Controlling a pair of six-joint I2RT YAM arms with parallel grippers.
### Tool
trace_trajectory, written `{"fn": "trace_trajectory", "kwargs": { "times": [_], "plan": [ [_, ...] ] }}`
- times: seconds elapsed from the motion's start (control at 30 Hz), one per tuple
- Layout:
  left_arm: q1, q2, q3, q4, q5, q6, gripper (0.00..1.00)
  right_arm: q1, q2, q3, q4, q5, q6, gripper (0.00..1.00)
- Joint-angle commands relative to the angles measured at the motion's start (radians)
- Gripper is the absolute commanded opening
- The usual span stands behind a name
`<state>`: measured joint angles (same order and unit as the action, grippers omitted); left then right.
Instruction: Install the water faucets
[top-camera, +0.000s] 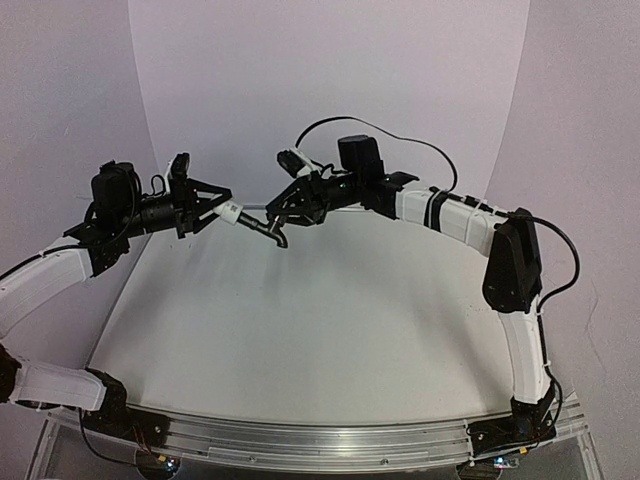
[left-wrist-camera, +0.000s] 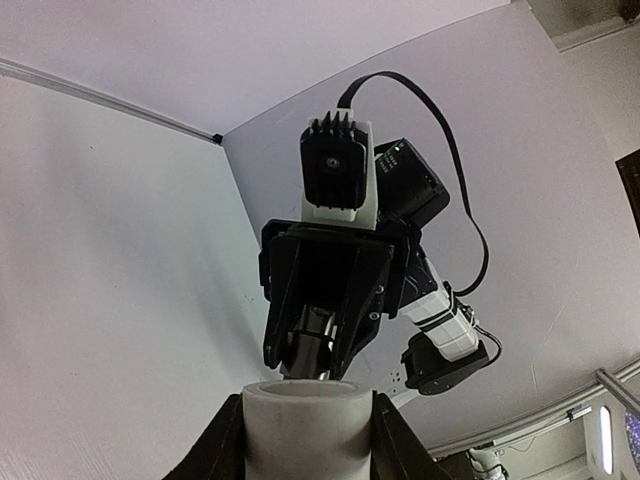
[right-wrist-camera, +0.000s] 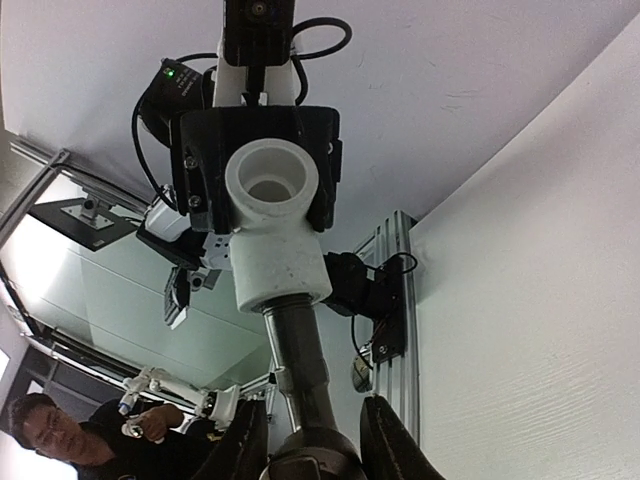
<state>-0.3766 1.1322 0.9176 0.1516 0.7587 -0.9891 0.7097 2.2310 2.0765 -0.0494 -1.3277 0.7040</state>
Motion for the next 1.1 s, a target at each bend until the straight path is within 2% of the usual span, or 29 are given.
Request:
{"fn": "trace_trajectory", "kwargs": {
  "times": [0.0,0.1,0.17,0.23,0.33,0.5,0.67,0.77,0.9,0.97,1.07],
  "plan": [
    [-0.007,-0.055,0.049,0.139,0.094,0.006,0.00,-0.105,0.047,-0.018,0.007,0.197,0.170,0.17],
    [-0.007,-0.060,0.049,0.123,0.083,0.018,0.00,-0.114,-0.025,-0.078,0.004,0.273,0.103,0.46],
    [-0.007,-0.061,0.050,0.107,0.067,0.028,0.00,-0.122,-0.091,-0.126,0.003,0.322,0.051,0.60],
    [-0.007,-0.060,0.052,0.091,0.053,0.040,0.00,-0.131,-0.152,-0.166,0.002,0.352,0.001,0.71],
    [-0.007,-0.056,0.051,0.089,0.042,0.040,0.00,-0.136,-0.239,-0.222,-0.006,0.410,-0.077,0.81],
    [-0.007,-0.057,0.052,0.085,0.032,0.043,0.00,-0.109,-0.422,-0.356,-0.017,0.616,-0.349,0.89],
    [-0.007,-0.048,0.064,0.081,0.036,0.044,0.00,0.093,-0.589,-0.503,-0.003,0.956,-0.849,0.97],
    [-0.007,-0.041,0.070,0.081,0.040,0.045,0.00,0.210,-0.628,-0.572,0.038,1.088,-1.065,0.98],
    [-0.007,-0.038,0.073,0.083,0.043,0.041,0.00,0.297,-0.604,-0.570,0.042,1.207,-1.175,0.98],
    [-0.007,-0.038,0.073,0.082,0.042,0.041,0.00,0.327,-0.562,-0.536,0.061,1.307,-1.180,0.98],
    [-0.007,-0.041,0.073,0.082,0.040,0.040,0.00,0.344,-0.502,-0.490,0.068,1.370,-1.169,0.95]
  ]
}}
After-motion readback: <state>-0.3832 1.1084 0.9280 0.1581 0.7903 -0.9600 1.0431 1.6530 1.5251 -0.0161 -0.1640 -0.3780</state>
